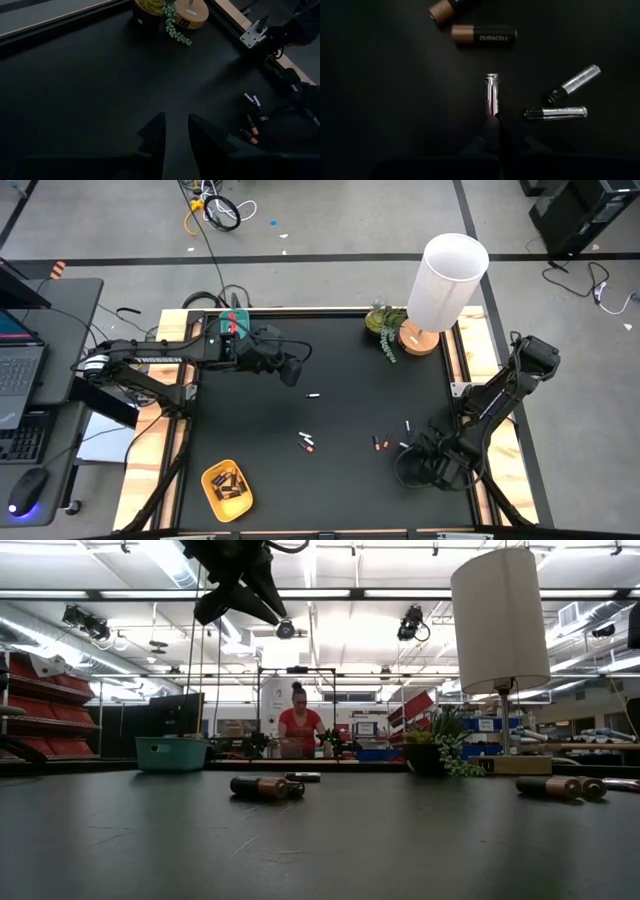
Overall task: Sort batteries
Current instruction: Put the silver battery into the blue bin
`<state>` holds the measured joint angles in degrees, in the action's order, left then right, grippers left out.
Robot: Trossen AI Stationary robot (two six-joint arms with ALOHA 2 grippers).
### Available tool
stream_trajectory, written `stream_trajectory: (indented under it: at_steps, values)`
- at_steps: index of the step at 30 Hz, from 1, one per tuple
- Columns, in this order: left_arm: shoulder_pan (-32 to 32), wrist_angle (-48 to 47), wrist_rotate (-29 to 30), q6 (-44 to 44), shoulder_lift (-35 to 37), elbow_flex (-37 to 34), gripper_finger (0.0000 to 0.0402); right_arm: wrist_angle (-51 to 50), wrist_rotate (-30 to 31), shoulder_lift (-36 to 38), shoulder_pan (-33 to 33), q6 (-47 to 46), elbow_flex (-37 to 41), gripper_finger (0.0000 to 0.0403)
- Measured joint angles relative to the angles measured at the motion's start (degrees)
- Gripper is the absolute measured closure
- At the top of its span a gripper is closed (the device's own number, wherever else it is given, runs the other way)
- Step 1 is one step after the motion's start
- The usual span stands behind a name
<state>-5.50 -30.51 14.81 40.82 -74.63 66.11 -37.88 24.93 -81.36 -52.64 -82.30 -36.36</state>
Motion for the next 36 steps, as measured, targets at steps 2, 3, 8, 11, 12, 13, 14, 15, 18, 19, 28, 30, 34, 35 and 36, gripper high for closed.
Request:
stream_trajectory:
  at_steps: [2, 3, 8, 11, 12, 13, 14, 15, 18, 19, 28, 30, 34, 35, 36]
  values:
    - [0.00, 0.15, 0.00, -0.01, 0.00, 0.00, 0.0302, 0.15, 0.15, 0.06, 0.00, -0.12, -0.02, 0.0401]
    - [0.00, 0.38, 0.00, -0.01, 0.00, 0.00, 0.0302, 0.20, 0.20, 0.06, 0.00, -0.19, -0.02, 0.0401]
    - [0.00, 0.51, -1.47, 0.62, 0.00, 0.00, 0.0302, 1.46, 3.65, 2.47, -0.20, -0.01, -0.09, 0.0402]
    - [0.00, 1.92, -7.37, 2.04, -0.26, 0.00, 0.0302, 1.67, 6.92, 5.69, -0.13, 1.31, -0.12, 0.0402]
    - [0.00, 2.65, -9.19, 2.96, -0.66, 0.00, 0.0302, 1.73, 8.03, 6.91, 0.08, 2.06, -0.17, 0.0402]
    - [0.02, 3.13, -10.91, 4.14, -1.01, 0.00, 0.0302, 1.89, 9.30, 8.17, 0.43, 3.17, -0.17, 0.0403]
    - [0.17, 3.54, -11.84, 5.23, -1.85, 0.00, 0.0302, 2.24, 10.43, 9.41, 0.99, 4.58, -0.17, 0.0403]
    - [0.48, 5.06, -12.16, 6.35, -2.67, 0.00, 0.0302, 2.60, 11.36, 10.73, 1.74, 6.13, -0.26, 0.0403]
    - [1.62, 13.00, -12.22, 8.98, -5.78, 0.00, 0.0299, 2.82, 12.97, 13.76, 5.13, 12.92, -2.03, 0.0403]
    - [1.92, 16.41, -12.55, 9.79, -7.15, 0.00, 0.0296, 3.49, 13.35, 14.53, 6.50, 15.72, -2.96, 0.0403]
    - [2.62, 46.14, -17.95, 20.28, -20.50, -0.02, 0.0227, 9.37, 15.05, 17.24, 19.12, 34.98, -11.42, 0.0403]
    - [2.67, 51.28, -18.12, 22.17, -22.35, -0.04, 0.0212, 10.67, 15.00, 17.24, 20.87, 36.49, -12.31, 0.0403]
    - [2.96, 59.74, -18.09, 24.28, -24.22, -0.02, 0.0199, 13.94, 15.12, 17.20, 23.24, 36.94, -12.48, 0.0403]
    - [3.14, 59.39, -17.83, 24.29, -24.22, -0.02, 0.0198, 14.59, 15.12, 17.20, 23.88, 36.91, -12.48, 0.0403]
    - [3.37, 58.93, -17.09, 24.06, -24.22, -0.02, 0.0198, 14.94, 15.11, 17.20, 24.47, 36.92, -12.48, 0.0403]
